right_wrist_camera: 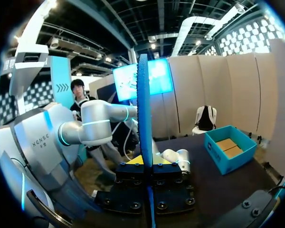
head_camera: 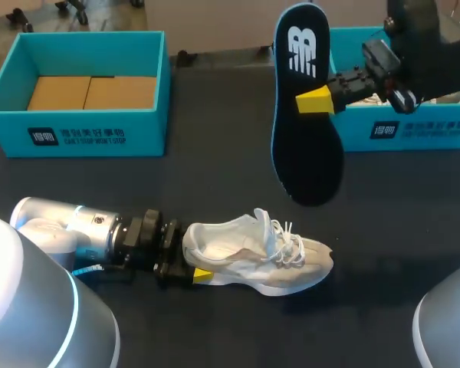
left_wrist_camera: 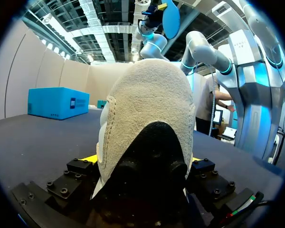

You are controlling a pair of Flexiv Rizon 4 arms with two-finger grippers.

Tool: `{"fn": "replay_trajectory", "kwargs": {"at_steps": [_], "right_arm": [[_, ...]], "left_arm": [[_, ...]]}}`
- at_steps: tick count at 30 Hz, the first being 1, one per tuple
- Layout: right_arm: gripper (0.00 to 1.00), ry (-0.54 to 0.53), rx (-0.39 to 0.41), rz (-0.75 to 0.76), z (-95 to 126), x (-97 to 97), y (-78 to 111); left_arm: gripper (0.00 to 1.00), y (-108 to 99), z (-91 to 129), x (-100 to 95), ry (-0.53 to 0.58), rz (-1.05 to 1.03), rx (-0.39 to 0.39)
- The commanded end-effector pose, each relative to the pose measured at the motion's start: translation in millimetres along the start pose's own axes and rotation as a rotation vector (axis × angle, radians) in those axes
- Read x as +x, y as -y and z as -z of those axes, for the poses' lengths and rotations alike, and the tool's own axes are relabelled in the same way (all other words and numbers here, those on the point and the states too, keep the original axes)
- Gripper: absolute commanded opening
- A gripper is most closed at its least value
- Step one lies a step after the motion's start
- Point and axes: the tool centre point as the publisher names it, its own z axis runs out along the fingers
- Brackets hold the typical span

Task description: Take the shoe out of the shoebox, open the shoe tongue, remove and reinsert the insole, then place the shoe into the shoebox

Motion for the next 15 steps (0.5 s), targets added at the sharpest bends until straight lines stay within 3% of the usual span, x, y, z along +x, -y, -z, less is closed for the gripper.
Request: {"fn": "replay_trajectory", "kwargs": {"at_steps": [1, 15], "right_arm": [[0.00, 0.011, -0.026, -0.008, 0, 3.7, 5.2], [0.00, 0.043, -0.004, -0.060, 14, 20.2, 4.5]], "left_arm": [[0.00, -4, 1, -0.5, 0.004, 0.000, 0.001], [0.00, -4, 1, -0.5, 0.004, 0.000, 0.001]]}}
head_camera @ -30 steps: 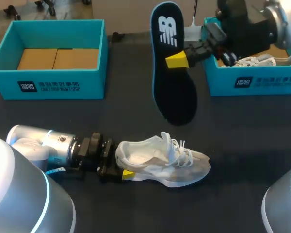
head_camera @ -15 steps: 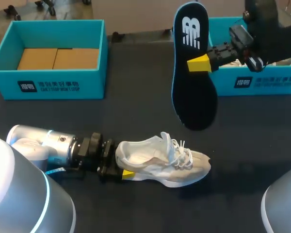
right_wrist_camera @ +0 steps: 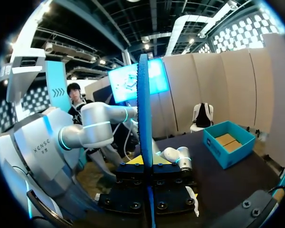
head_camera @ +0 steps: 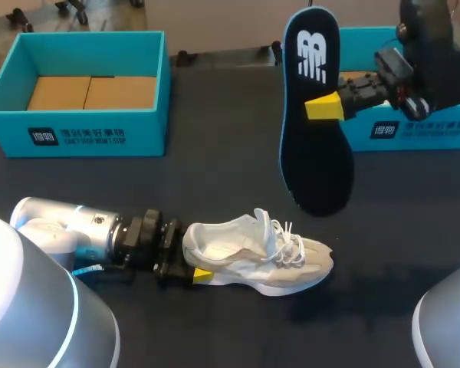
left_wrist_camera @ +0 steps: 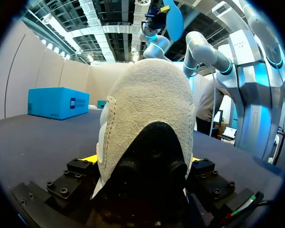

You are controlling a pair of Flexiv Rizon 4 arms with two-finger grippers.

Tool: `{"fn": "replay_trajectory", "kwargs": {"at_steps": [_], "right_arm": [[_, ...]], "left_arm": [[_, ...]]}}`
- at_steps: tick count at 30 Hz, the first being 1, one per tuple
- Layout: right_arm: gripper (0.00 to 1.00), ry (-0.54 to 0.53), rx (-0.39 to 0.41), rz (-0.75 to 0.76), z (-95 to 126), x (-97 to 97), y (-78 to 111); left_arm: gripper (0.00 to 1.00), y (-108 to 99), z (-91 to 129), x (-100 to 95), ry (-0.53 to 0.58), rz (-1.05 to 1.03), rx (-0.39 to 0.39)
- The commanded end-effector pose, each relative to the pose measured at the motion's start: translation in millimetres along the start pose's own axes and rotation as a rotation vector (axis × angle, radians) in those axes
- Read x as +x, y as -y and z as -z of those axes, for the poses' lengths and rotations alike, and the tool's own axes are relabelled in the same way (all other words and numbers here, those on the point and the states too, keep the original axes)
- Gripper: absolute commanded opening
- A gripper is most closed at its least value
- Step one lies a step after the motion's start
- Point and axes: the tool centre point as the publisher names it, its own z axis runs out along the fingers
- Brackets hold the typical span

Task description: Take the shoe out of the shoebox, open the shoe tongue, remove and reinsert the insole, then place the shoe into the shoebox

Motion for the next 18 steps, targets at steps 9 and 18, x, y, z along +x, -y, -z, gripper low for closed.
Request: {"fn": "replay_trajectory", "kwargs": {"at_steps": [9, 18], "right_arm": [[0.00, 0.000, 0.003, -0.022, 8.2, 7.8, 4.5], [0.00, -0.014, -0.004, -0.011, 9.1, 11.6, 5.3]], "left_arm": [[0.00, -4.2, 1.0, -0.5, 0.004, 0.000, 0.001], [0.00, -4.2, 1.0, -0.5, 0.004, 0.000, 0.001]]}}
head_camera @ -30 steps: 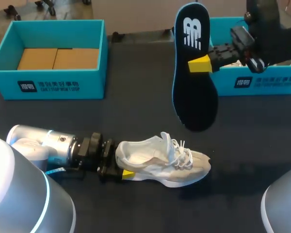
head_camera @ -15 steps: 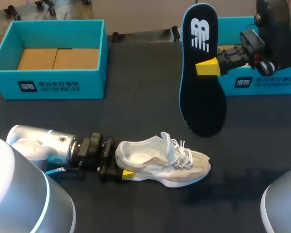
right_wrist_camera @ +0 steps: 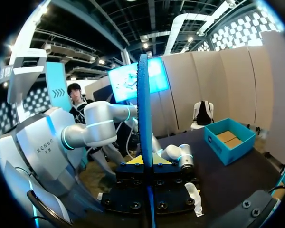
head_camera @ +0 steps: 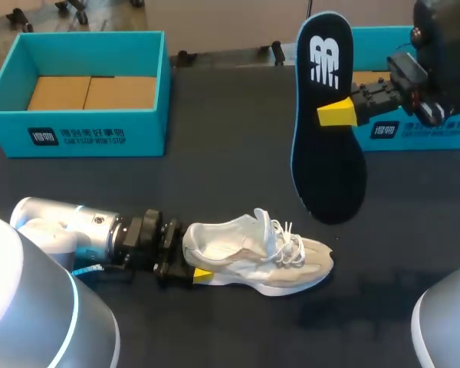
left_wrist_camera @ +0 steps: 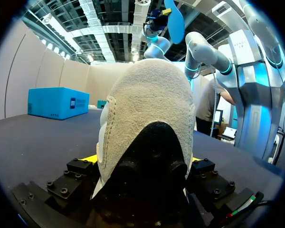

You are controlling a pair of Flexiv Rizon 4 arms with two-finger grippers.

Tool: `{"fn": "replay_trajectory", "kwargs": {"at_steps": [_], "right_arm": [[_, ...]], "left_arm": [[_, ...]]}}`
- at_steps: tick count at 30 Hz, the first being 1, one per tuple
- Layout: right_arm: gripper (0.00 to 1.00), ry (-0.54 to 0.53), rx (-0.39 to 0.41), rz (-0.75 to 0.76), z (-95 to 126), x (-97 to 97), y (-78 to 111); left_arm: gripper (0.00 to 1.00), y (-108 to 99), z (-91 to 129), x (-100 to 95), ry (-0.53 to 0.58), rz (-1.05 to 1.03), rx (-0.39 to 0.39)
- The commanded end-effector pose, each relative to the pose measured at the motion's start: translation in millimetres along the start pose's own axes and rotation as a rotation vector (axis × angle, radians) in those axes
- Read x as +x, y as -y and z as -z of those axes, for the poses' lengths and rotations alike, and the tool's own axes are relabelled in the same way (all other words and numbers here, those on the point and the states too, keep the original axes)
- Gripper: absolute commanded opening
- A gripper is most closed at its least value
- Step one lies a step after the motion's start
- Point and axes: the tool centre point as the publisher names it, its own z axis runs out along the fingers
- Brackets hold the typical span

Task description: Take the shoe out of the shoebox, open the shoe tongue, remove and reinsert the insole, then place the shoe into the shoebox

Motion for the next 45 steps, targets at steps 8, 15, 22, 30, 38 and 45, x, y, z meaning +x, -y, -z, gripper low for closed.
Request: {"fn": "replay_trajectory", "kwargs": {"at_steps": [8, 15, 22, 30, 38, 45], "right_arm": [[0.00, -0.019, -0.085, 0.027, 3.0, 4.0, -0.5], [0.00, -0.015, -0.119, 0.020, 3.3, 4.3, -0.5], [0.00, -0.009, -0.150, 0.015, 5.8, 6.3, 2.6], [0.00, -0.010, -0.172, 0.014, 6.2, 7.5, 4.6], [0.00, -0.010, -0.172, 0.014, 6.2, 7.5, 4.6], [0.00, -0.010, -0.172, 0.014, 6.2, 7.5, 4.6]], "left_arm": [[0.00, -4.2, 1.0, -0.5, 0.004, 0.000, 0.001], [0.00, -4.2, 1.0, -0.5, 0.004, 0.000, 0.001], [0.00, -4.2, 1.0, -0.5, 0.004, 0.000, 0.001], [0.00, -4.2, 1.0, -0.5, 0.004, 0.000, 0.001], [1.00, -3.7, 2.7, -0.3, -0.006, 0.010, 0.000], [1.00, -2.3, 7.7, 0.0, 0.000, 0.034, -0.023]]}}
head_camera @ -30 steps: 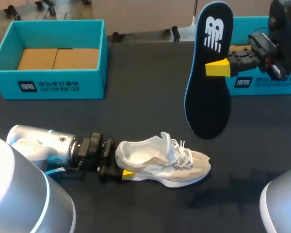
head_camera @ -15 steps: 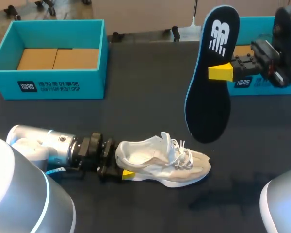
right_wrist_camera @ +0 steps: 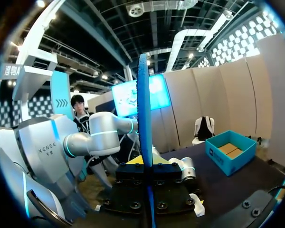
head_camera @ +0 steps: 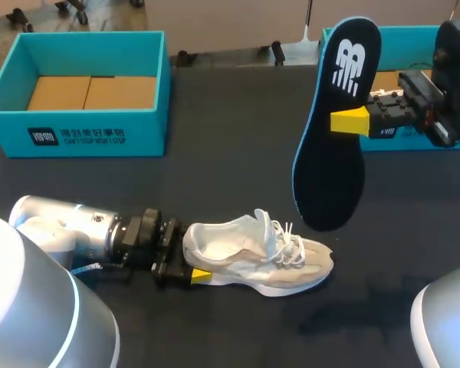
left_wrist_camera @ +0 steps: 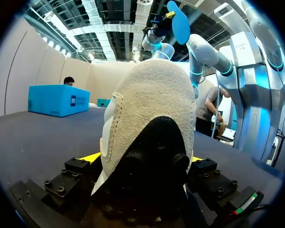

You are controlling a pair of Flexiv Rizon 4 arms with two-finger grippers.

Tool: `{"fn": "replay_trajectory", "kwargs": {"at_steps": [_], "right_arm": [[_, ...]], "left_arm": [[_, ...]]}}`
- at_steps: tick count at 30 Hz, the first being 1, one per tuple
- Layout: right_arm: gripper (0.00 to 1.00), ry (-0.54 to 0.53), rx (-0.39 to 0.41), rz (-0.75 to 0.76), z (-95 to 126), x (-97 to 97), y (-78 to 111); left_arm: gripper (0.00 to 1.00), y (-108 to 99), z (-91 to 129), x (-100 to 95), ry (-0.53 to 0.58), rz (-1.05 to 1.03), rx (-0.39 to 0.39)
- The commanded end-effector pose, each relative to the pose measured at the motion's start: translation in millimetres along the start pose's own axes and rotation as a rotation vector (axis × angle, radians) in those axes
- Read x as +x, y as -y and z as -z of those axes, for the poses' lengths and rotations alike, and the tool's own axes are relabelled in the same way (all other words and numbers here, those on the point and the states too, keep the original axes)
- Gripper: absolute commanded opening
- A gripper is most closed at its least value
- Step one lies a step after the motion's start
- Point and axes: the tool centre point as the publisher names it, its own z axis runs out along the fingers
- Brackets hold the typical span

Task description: Take the shoe out of the shoebox, open the shoe tongue, remove and reinsert the insole, then place the shoe into the shoebox

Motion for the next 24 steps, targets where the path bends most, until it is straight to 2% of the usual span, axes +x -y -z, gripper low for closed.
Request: {"fn": "replay_trajectory", "kwargs": {"at_steps": [1, 7, 24], "right_arm": [[0.00, -0.001, 0.001, 0.000, -2, -1.2, 0.1], [0.00, -0.001, 0.001, 0.000, -2, -1.2, 0.1], [0.00, -0.001, 0.001, 0.000, -2, -1.2, 0.1]], "left_arm": [[1.00, 1, 5, 1.3, 0.013, 0.007, -0.017], [1.00, 4, 12, 7.2, 0.017, -0.002, -0.061], [1.00, 9, 19, 12.6, 0.030, -0.023, -0.102]]}}
